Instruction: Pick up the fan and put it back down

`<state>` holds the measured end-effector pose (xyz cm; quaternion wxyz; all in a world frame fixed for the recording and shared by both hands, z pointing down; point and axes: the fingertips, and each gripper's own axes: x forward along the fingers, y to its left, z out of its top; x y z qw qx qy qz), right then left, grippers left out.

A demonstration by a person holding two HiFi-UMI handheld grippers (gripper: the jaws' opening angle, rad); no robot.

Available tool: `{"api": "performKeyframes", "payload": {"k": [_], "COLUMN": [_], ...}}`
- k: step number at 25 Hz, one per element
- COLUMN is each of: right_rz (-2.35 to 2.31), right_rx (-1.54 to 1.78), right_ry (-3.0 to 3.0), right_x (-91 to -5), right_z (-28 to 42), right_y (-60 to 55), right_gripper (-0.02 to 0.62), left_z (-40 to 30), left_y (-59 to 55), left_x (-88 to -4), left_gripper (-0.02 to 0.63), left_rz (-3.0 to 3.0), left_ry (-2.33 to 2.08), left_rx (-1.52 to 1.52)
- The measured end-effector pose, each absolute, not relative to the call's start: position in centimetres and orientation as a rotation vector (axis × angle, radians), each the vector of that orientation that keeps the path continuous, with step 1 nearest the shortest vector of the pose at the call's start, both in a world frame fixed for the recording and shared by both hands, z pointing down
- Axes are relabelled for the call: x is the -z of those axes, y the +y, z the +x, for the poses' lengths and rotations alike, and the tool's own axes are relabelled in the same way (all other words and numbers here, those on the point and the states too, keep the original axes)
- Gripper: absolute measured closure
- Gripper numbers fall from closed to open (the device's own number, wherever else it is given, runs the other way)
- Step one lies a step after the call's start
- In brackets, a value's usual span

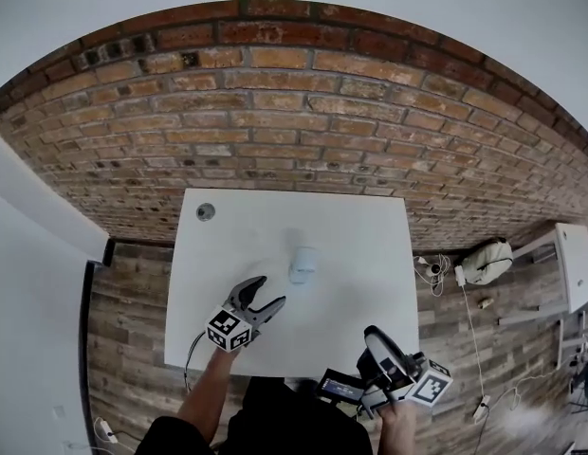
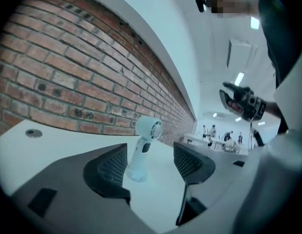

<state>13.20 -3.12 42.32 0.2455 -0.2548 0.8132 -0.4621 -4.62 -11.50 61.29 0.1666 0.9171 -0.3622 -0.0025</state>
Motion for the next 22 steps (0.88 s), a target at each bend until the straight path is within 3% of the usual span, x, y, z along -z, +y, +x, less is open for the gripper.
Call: {"api": "performKeyframes", "payload": {"k": [10, 22], "right_rz": [-0.445, -0.3], "right_rx": [1.207, 1.144], "right_ry": [2.205, 2.149], "right_x": [-39.1, -37.3], "right_z": [18.0, 20.3], "right_y": [5.9, 12.5], "right_gripper": [0.512, 0.514], "left_z": [-1.0, 4.7], "left_y": [4.8, 16.7], "left_x": [-49.6, -38.7], "left_gripper": [0.301, 0.324], "left_rz": [2.37, 2.547], "left_ry": [-0.981, -0.799], "left_rx": [0.65, 0.717]}}
